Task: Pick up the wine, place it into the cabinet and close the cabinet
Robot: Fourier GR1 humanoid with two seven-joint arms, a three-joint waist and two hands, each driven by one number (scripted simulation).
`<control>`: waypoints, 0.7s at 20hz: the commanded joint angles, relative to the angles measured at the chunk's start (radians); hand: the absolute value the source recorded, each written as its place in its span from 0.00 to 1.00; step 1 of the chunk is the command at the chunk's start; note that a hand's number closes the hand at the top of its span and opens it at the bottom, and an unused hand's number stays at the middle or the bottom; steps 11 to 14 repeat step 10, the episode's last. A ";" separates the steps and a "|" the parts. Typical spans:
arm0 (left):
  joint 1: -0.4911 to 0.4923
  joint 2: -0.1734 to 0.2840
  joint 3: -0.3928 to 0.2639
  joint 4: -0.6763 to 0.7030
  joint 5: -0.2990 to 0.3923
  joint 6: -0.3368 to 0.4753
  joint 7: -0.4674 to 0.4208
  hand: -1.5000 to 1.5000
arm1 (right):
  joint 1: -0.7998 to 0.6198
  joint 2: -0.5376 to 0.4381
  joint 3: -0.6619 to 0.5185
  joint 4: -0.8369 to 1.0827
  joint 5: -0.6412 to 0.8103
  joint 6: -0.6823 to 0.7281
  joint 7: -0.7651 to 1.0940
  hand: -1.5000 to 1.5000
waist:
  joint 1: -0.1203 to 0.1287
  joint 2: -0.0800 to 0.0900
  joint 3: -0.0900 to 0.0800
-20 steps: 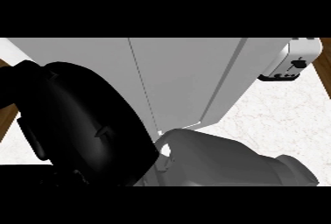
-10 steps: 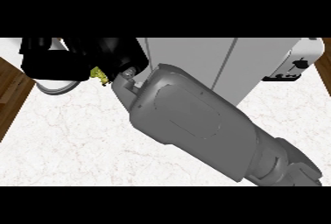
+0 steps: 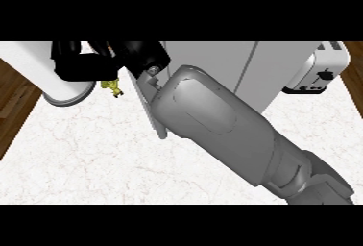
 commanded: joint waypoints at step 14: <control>-0.023 -0.003 0.016 -0.011 0.011 0.046 0.020 1.00 | 0.091 -0.139 -0.060 0.191 0.034 0.040 -0.109 1.00 | -0.045 0.065 0.010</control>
